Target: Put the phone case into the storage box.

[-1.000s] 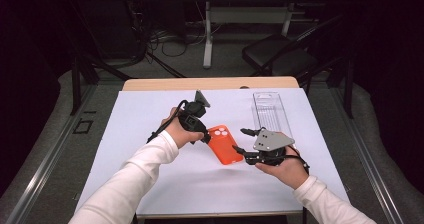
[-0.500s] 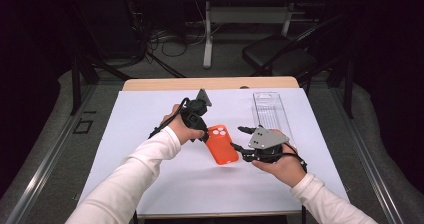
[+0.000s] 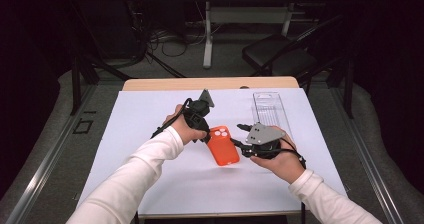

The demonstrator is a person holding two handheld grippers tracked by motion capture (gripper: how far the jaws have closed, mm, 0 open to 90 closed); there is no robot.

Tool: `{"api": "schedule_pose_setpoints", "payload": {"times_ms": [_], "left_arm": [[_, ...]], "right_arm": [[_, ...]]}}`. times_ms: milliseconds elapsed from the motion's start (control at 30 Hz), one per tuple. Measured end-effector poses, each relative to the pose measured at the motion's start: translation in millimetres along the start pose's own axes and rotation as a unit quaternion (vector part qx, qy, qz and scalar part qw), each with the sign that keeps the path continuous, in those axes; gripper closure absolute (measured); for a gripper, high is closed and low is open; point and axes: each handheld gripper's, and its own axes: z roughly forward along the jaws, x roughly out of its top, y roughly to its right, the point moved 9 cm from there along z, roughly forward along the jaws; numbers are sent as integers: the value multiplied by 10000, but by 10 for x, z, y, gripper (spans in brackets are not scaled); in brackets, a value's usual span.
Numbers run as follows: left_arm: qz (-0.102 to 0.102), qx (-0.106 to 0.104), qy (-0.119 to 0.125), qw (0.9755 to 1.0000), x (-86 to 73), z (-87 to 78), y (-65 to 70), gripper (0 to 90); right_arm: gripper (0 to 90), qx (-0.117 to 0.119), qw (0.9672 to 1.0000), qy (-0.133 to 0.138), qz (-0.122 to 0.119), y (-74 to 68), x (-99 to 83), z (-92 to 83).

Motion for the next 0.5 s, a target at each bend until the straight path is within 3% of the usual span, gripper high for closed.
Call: {"api": "schedule_pose_setpoints", "payload": {"times_ms": [500], "left_arm": [[82, 49, -45, 9999, 10, 32, 92, 801]], "right_arm": [[600, 108, 9996, -257, -11, -27, 92, 22]]}}
